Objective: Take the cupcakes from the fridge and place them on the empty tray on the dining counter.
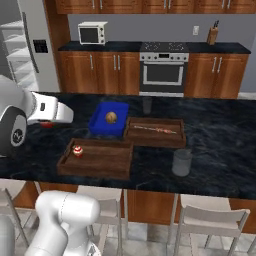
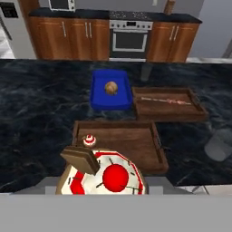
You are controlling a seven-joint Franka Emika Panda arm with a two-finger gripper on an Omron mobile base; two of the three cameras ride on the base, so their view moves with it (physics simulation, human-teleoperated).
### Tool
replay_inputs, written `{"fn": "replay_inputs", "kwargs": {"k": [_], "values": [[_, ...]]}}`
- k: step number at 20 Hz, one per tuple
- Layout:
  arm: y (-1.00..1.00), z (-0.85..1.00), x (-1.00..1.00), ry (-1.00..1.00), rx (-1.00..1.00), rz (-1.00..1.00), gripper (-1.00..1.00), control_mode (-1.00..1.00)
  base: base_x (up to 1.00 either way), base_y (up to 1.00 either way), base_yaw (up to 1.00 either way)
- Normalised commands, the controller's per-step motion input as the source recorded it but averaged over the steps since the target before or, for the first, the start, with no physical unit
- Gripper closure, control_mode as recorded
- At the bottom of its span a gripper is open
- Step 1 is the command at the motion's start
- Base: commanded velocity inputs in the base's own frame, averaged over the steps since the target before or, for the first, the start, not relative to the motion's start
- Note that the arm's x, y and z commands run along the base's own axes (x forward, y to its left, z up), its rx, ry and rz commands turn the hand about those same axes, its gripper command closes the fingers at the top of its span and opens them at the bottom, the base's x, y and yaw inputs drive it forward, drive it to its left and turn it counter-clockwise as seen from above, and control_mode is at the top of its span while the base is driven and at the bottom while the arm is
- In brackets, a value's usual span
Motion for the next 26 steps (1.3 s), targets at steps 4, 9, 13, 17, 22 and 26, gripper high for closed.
{"fn": "replay_inputs", "kwargs": {"k": [4, 9, 13, 17, 22, 26], "values": [[-0.72, -0.69, 0.75, 0.22, 0.15, 0.07, 1.00, -1.00, 0.00, 0.00, 0.00], [-0.51, -0.80, 0.80, 0.27, 0.13, 0.01, 1.00, -1.00, 0.00, 0.00, 0.00], [-0.03, -0.71, 0.80, 0.21, 0.00, 0.00, 1.00, -1.00, 0.00, 0.00, 0.00], [0.14, -0.64, 0.90, 0.21, -0.06, -0.02, 1.00, -1.00, 0.00, 0.00, 0.00], [0.05, -0.55, 0.76, 0.10, -0.06, -0.01, 1.00, -1.00, 0.00, 0.00, 0.00], [0.00, -0.53, 0.46, 0.00, -0.05, 0.00, 1.00, -1.00, 0.00, 0.00, 0.00]]}}
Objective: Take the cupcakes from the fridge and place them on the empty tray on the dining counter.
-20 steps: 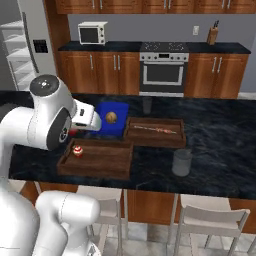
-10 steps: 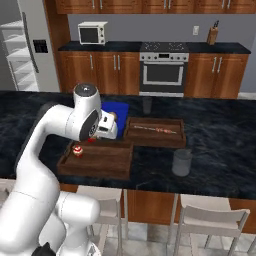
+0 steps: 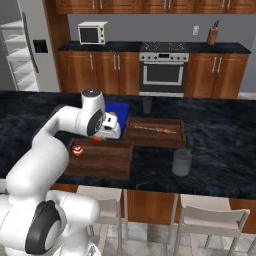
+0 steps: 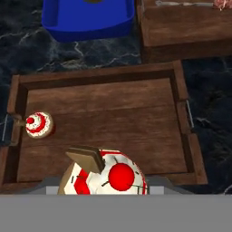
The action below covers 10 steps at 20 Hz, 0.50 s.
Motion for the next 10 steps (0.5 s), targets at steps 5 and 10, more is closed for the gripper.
{"fn": "replay_inputs", "kwargs": {"k": [5, 10], "values": [[0.00, -0.62, 0.31, 0.00, -0.03, -0.01, 1.00, -1.00, 0.00, 0.00, 0.00], [0.00, -0.61, 0.18, 0.00, -0.02, -0.02, 1.00, -1.00, 0.00, 0.00, 0.00]]}}
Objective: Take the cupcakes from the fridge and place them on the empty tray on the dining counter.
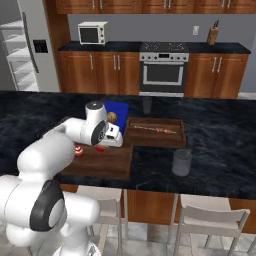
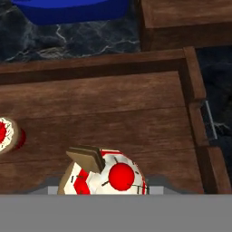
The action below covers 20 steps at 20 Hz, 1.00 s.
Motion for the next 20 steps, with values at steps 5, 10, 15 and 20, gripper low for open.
{"fn": "replay_inputs", "kwargs": {"k": [5, 10, 15, 20], "values": [[0.00, -0.39, 0.14, 0.00, -0.02, -0.03, 1.00, -1.00, 0.00, 0.00, 0.00], [0.00, -0.20, 0.14, -0.02, 0.00, -0.03, 1.00, -1.00, 0.00, 0.00, 0.00], [0.00, -0.18, 0.22, -0.05, -0.01, -0.03, 1.00, -1.00, 0.00, 0.00, 0.00], [0.00, -0.21, 0.22, -0.04, -0.03, -0.04, 1.00, -1.00, 0.00, 0.00, 0.00]]}}
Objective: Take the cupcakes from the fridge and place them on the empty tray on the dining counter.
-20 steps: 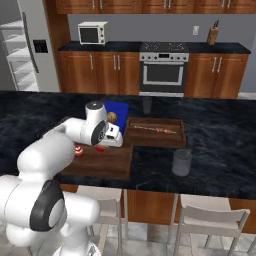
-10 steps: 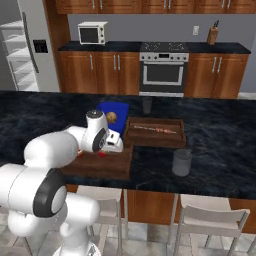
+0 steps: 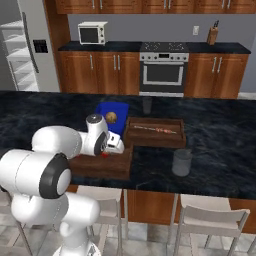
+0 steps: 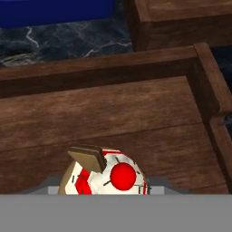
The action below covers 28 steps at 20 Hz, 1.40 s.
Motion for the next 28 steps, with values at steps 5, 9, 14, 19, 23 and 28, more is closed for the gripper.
{"fn": "replay_inputs", "kwargs": {"k": [5, 9, 14, 19, 23, 28], "values": [[0.00, -0.18, 0.15, -0.03, -0.02, -0.03, 1.00, -1.00, 0.00, 0.00, 0.00], [0.00, -0.11, 0.07, -0.03, 0.00, -0.02, 1.00, -1.00, 0.00, 0.00, 0.00], [0.00, -0.07, 0.00, -0.01, 0.00, 0.00, 1.00, -1.00, 0.00, 0.00, 0.00], [0.04, -0.01, 0.00, -0.02, 0.00, 0.00, -1.00, -1.00, 0.00, 0.00, 0.00], [0.07, 0.00, 0.00, -0.03, 0.00, 0.00, -1.00, -1.00, 0.00, 0.00, 0.00], [0.01, 0.00, 0.00, -0.04, 0.00, 0.00, -1.00, -1.00, 0.00, 0.00, 0.00]]}}
